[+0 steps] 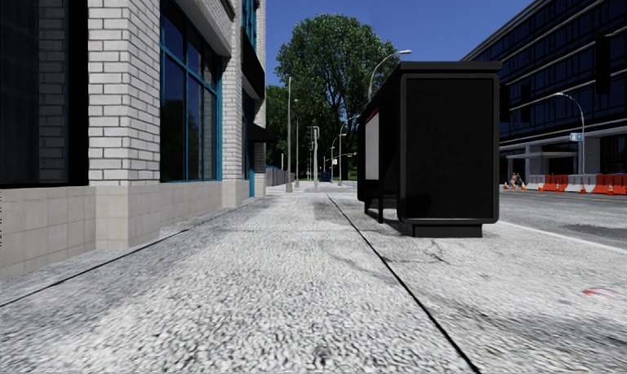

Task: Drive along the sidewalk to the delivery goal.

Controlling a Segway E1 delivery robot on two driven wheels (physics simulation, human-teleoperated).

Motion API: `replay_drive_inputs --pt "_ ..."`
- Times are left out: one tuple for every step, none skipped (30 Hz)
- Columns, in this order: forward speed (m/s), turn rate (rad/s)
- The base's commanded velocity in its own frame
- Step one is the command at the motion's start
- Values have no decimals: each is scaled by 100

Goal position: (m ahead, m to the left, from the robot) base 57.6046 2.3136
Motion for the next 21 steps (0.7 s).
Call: replay_drive_inputs --pt "200 2" --pt "200 7" --pt "200 12" --pt "200 12" --pt "200 15" --pt "200 15" --pt "200 16" --pt "200 16" --pt "200 17" --pt "200 17" --pt "200 18" --pt "200 18" --pt "200 19" --pt "200 19" --pt "200 20" --pt "200 20" --pt "200 20" --pt "200 20" --pt "200 22" --pt "200 25" --pt "200 26"
